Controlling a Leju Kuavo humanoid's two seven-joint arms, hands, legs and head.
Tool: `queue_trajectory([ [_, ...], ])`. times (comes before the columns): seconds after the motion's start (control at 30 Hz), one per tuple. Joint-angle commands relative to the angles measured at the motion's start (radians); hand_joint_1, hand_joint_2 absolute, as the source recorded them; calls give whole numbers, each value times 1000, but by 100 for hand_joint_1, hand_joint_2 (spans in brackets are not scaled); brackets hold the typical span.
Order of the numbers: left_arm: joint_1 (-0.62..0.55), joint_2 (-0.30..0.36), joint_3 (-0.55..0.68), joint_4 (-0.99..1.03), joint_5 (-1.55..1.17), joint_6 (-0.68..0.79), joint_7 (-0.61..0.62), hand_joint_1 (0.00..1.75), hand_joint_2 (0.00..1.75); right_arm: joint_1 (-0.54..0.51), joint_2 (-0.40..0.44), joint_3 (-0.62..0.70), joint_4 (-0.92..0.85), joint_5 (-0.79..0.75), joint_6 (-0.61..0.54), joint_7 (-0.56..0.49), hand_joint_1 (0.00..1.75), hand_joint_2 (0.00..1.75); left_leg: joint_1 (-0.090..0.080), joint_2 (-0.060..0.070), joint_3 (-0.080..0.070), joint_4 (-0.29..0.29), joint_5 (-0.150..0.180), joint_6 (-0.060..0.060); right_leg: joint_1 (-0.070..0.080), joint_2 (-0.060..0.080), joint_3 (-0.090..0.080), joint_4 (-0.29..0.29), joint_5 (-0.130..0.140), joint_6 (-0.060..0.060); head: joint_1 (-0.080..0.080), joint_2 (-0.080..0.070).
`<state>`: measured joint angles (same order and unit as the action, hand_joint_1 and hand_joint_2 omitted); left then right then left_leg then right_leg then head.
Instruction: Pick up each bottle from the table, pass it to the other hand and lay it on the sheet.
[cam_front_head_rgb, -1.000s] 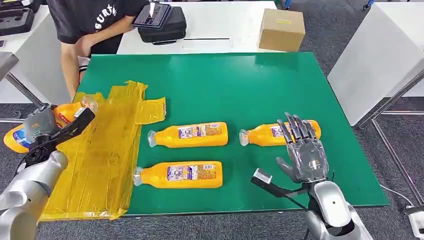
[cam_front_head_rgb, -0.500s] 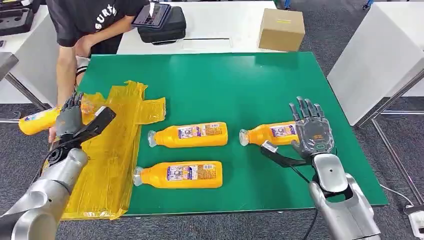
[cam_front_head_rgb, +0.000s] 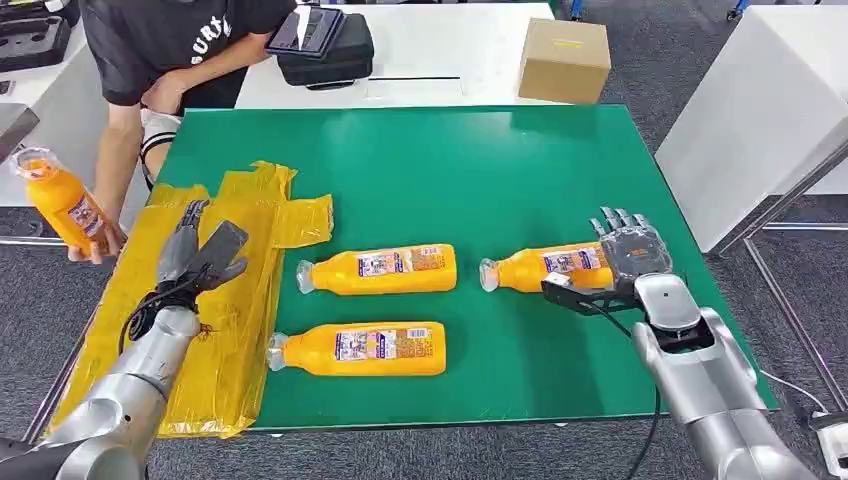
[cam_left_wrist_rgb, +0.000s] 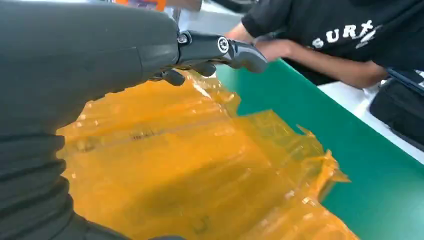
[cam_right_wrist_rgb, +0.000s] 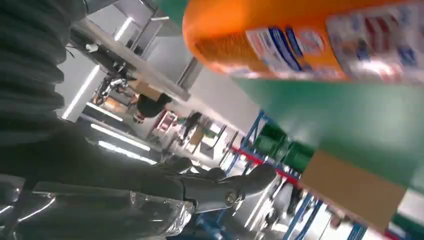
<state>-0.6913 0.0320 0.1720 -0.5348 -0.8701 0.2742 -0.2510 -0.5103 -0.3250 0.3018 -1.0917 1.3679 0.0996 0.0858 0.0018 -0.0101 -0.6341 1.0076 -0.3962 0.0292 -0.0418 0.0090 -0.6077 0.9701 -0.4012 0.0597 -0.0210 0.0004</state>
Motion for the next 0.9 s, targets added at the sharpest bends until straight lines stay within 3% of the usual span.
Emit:
queue_trajectory([
  [0.03, 39, -45, -59, -41, 143, -67, -57, 0, 175, -249, -76, 161, 387, -120, 103, -115, 0, 175, 0, 3, 6, 1, -3, -2, 2, 1, 6, -1, -2, -5, 0, 0],
  [0.2, 71, -54, -103, -57, 228, -51, -82, 0, 175, -292, -101, 201, 530, -189, 112, -211, 0, 175, 0, 0, 3, 0, -2, -1, 1, -1, 4, -1, -1, -3, 0, 0],
  [0.43, 73, -53, -137, -61, 265, -39, -109, 0, 175, -301, -77, 232, 601, -214, 91, -245, 0, 175, 0, 1, 5, 0, -2, -2, 2, -1, 5, 0, -2, -5, 0, 0],
  [0.6, 97, -49, -206, -106, 325, -47, -134, 0, 175, -290, -31, 246, 669, -263, -8, -319, 0, 175, 1, 1, 6, 0, -2, -2, 3, -1, 7, -2, -1, -5, 0, 0],
  [0.8, 106, -47, -228, -113, 342, -26, -118, 0, 175, -297, 6, 272, 687, -263, -65, -330, 0, 175, 0, 2, 4, -1, -1, -1, 2, 1, 4, -1, -1, -3, 0, 0],
  [0.9, 106, -46, -228, -113, 342, -26, -118, 0, 175, -299, 4, 272, 687, -263, -64, -330, 0, 175, 2, 4, 13, -1, -6, -4, 4, 1, 13, -2, -4, -10, -1, 0],
])
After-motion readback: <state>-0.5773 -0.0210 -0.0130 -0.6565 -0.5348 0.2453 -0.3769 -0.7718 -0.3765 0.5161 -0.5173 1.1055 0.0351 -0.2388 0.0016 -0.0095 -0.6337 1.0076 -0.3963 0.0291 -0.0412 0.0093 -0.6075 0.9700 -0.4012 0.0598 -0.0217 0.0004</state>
